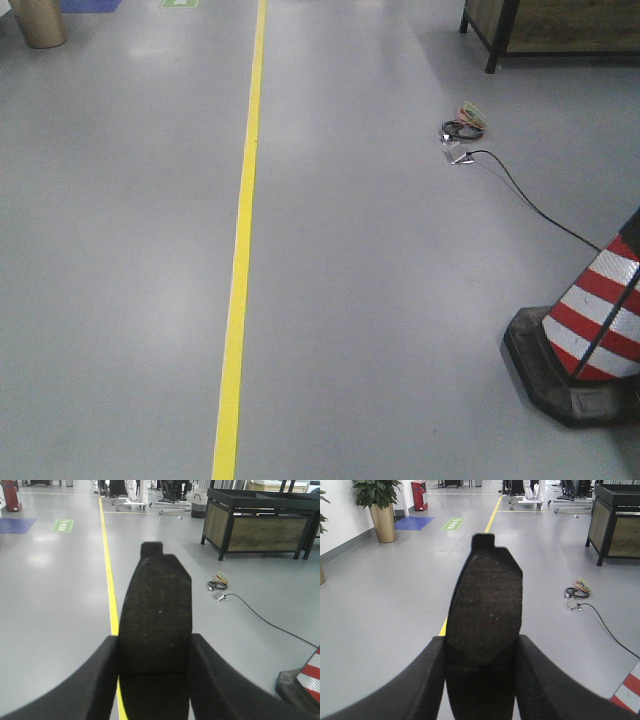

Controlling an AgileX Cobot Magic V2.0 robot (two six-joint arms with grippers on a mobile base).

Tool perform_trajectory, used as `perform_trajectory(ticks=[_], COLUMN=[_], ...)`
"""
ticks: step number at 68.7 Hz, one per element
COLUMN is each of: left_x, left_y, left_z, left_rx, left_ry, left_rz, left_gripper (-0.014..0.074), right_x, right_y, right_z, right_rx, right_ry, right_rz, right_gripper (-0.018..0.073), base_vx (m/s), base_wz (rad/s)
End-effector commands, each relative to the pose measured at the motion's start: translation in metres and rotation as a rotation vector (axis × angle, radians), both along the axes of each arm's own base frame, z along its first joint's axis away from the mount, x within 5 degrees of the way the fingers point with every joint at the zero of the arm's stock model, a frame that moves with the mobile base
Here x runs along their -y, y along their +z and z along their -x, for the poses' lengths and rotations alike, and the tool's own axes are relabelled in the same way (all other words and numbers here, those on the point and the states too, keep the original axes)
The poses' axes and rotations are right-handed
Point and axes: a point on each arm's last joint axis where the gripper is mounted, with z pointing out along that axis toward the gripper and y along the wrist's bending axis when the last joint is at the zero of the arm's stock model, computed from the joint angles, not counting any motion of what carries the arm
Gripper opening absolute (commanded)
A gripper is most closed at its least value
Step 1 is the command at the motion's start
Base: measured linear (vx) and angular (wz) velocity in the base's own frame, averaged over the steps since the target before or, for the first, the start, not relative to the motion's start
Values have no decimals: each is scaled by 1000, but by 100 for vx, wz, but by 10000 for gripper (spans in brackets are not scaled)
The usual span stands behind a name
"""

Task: Move and align brake pads A on conveyor
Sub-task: 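Drive forward along the yellow floor line holding both pads, then turn toward the black conveyor belt past the striped cones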

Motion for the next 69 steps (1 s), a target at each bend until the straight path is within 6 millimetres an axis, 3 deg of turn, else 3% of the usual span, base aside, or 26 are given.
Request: perform_trajectory(ticks=[1, 26, 69], left_x=[1, 1, 1], left_y=[17, 17, 17], left_z=[0, 0, 0], left_rx=[109, 109, 109], left_ry=[-16, -16, -16], left_rz=[19, 19, 19], left_gripper=[-6, -6, -6], right_x=[0, 0, 0], right_y=[17, 17, 17], right_z=[-1, -1, -1], right_rx=[113, 113, 113], right_ry=[-3, -3, -3], right_rz=[-11, -11, -11], right_gripper=[-5, -5, -5], base_vx=[51, 44, 29], base_wz=[-7, -42, -99])
